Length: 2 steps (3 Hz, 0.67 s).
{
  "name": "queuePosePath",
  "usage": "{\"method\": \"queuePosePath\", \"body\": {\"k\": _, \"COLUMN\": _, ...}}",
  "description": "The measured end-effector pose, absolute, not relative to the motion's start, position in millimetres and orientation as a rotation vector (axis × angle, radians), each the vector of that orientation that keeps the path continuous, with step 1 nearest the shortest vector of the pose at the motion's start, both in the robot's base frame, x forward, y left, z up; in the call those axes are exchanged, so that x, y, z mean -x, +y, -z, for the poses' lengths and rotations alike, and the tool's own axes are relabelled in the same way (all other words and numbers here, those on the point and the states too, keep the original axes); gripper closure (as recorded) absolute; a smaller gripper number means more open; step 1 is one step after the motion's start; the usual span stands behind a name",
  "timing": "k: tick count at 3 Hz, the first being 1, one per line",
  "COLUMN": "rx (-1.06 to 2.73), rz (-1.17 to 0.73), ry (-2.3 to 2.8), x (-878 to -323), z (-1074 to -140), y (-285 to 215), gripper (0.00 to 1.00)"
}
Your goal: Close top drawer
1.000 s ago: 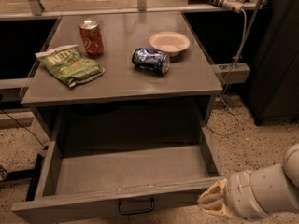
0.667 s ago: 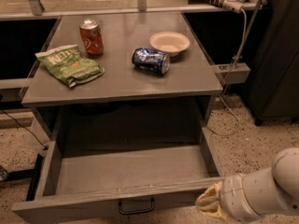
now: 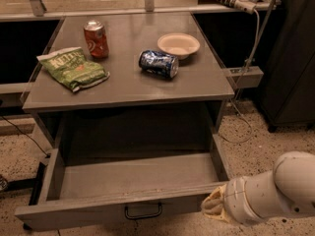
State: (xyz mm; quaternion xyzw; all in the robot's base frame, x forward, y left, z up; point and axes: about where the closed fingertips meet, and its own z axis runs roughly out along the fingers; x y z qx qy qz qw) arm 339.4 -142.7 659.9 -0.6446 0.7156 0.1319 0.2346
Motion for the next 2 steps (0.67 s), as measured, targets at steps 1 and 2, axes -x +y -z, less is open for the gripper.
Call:
{"method": "queuePosePath", "body": {"k": 1, "rx": 1.769, "rz": -0.362, "ry": 1.964, "x": -339.4, "z": -659.9, "y": -142.7, "gripper": 0.35}}
{"method": "queuePosePath", "body": {"k": 2, "rx": 1.769, "rz": -0.362, "ry": 1.964, "x": -339.4, "z": -659.9, "y": -142.7, "gripper": 0.12}}
